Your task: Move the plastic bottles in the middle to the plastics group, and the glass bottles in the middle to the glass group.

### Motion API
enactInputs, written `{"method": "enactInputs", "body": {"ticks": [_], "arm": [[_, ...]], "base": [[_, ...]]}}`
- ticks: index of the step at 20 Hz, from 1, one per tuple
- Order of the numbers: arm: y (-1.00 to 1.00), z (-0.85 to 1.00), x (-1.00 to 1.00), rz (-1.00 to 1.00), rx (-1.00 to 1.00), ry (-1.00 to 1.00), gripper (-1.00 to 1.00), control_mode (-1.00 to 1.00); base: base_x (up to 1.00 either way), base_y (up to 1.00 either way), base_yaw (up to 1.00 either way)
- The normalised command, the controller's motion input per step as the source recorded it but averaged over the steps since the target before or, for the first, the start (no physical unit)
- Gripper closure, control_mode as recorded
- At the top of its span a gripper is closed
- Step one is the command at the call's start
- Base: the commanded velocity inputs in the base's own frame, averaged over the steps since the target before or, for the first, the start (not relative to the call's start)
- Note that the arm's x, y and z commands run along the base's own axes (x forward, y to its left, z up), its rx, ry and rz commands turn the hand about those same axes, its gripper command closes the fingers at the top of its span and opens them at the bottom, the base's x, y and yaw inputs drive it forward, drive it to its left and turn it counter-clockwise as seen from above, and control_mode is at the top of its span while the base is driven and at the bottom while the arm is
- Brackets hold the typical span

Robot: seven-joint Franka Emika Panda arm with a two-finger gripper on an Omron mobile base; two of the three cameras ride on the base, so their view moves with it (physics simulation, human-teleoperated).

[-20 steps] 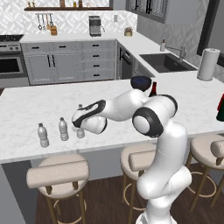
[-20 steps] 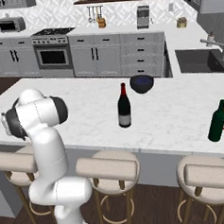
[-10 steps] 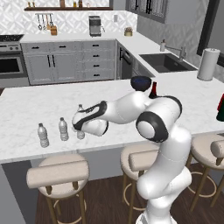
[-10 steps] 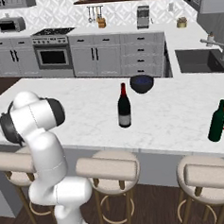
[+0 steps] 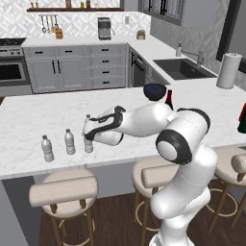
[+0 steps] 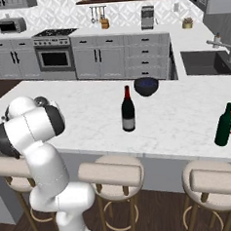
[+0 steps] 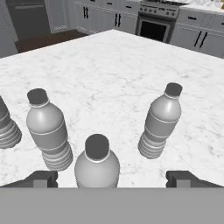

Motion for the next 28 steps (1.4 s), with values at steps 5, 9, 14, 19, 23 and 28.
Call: {"method": "enactInputs", "body": {"ticks": [5,9,14,19,23,28], "arm": [[-0.18,0.52,-0.2,-0.13,0.02,0.0,-1.0,-1.0],[-0.24,0.56,-0.23,-0.17,0.0,-0.02,-1.0,-1.0],[-0.3,0.53,-0.21,-0.23,0.02,0.0,-1.0,-1.0],[-0.33,0.44,-0.18,-0.25,0.03,-0.01,-1.0,-1.0],[-0.34,0.34,-0.13,-0.25,0.02,-0.03,-1.0,-1.0],[-0.49,0.11,-0.07,-0.18,0.02,0.0,-1.0,-1.0]], "base": [[0.0,0.0,0.0],[0.0,0.0,0.0],[0.0,0.0,0.0],[0.0,0.0,0.0],[0.0,0.0,0.0],[0.0,0.0,0.0]]}}
